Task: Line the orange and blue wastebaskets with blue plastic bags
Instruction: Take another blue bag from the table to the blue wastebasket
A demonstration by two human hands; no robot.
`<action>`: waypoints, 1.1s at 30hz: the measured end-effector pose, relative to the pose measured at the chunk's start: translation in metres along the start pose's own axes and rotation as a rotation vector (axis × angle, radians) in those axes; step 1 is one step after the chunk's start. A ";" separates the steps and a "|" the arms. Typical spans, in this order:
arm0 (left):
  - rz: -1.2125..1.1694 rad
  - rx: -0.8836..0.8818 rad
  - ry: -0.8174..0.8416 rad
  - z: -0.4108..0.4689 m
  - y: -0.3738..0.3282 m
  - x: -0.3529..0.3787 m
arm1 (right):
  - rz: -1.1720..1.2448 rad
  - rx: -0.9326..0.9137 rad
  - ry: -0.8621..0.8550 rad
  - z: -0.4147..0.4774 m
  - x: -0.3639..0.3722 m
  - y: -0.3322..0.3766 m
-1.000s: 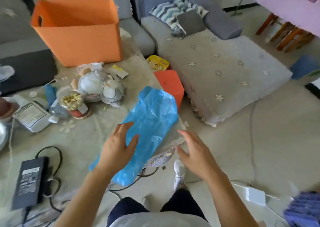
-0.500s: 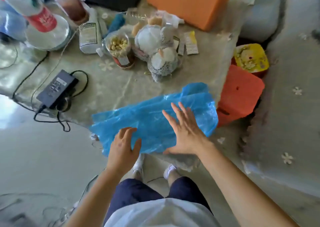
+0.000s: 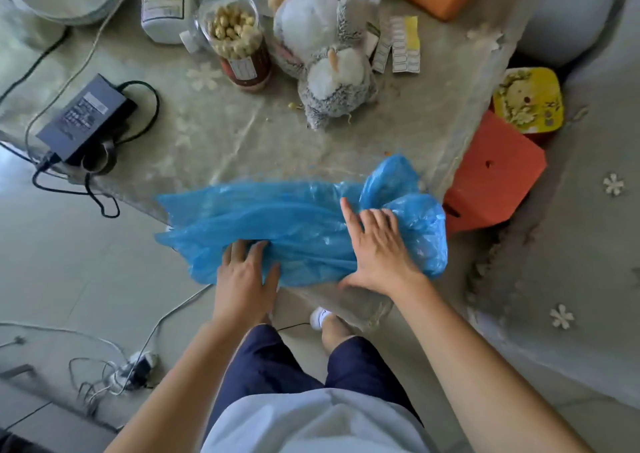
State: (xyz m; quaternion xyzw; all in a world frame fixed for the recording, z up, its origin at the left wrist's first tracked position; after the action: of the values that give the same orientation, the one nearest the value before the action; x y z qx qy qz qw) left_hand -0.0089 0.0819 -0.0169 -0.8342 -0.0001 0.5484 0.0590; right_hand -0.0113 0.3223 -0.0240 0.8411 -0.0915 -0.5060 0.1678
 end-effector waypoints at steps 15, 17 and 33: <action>-0.155 0.570 -0.172 0.007 -0.016 -0.131 | 0.453 0.519 -0.592 -0.122 -0.055 0.051; -0.220 0.657 -0.218 -0.002 -0.015 -0.148 | 0.489 0.615 -0.701 -0.157 -0.054 0.067; -0.155 1.486 -0.006 -0.165 -0.233 -0.107 | 0.918 1.330 -1.452 -0.427 0.041 0.103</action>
State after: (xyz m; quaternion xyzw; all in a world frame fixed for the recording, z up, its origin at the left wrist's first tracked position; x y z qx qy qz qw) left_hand 0.1139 0.2898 0.1686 -0.5705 0.3114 0.4006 0.6458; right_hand 0.3862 0.2947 0.1651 0.1493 -0.7306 -0.6207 -0.2423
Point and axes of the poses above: each hand's wrist, its own z-axis towards the middle knuckle, its own x-axis out of the palm, y = z × x, the point moved 2 cm from there along z, towards the middle knuckle, and after that the axes turned 15 degrees about z, right-handed, at the moved point
